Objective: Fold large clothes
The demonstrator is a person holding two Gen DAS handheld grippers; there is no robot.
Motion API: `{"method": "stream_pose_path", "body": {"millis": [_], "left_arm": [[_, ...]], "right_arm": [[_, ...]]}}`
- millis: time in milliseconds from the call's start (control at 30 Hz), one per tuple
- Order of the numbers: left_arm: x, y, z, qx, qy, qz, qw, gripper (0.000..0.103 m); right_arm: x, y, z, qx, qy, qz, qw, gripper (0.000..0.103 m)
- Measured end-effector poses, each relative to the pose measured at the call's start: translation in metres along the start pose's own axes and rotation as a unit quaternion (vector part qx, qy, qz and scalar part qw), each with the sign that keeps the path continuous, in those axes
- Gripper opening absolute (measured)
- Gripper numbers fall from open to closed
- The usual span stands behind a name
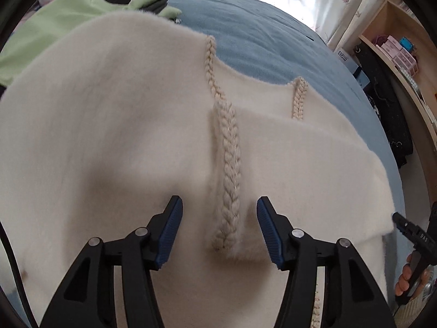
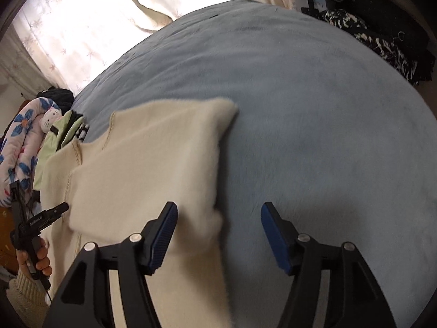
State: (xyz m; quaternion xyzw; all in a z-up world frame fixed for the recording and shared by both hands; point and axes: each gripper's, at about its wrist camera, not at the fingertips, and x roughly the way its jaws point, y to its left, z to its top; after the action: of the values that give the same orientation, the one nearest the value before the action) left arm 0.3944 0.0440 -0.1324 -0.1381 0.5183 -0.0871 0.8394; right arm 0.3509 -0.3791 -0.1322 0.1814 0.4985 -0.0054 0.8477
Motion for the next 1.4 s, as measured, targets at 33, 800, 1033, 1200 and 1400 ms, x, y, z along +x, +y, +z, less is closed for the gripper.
{"method": "stream_pose_path", "body": {"millis": [33, 800, 1033, 1200, 1400], "left_arm": [[0.003, 0.000, -0.004, -0.004, -0.002, 0.001, 1.0000, 0.055], [-0.043, -0.079, -0.035, 0.057, -0.081, 0.066, 0.9929, 0.037], [0.000, -0.069, -0.041, 0.057, -0.044, 0.068, 0.9951, 0.041], [-0.015, -0.053, -0.042, 0.076, -0.031, 0.040, 0.9959, 0.040], [-0.028, -0.061, -0.020, 0.057, -0.048, 0.026, 0.9969, 0.041]], "right_arm": [[0.005, 0.001, -0.002, 0.003, 0.003, 0.003, 1.000, 0.064], [-0.008, 0.125, -0.024, -0.124, -0.041, -0.014, 0.991, 0.038], [0.036, 0.104, -0.034, -0.135, -0.006, -0.103, 0.985, 0.035], [0.009, 0.051, -0.023, -0.080, 0.000, -0.084, 0.993, 0.011], [0.002, 0.079, -0.005, -0.083, -0.017, -0.064, 0.994, 0.016]]}}
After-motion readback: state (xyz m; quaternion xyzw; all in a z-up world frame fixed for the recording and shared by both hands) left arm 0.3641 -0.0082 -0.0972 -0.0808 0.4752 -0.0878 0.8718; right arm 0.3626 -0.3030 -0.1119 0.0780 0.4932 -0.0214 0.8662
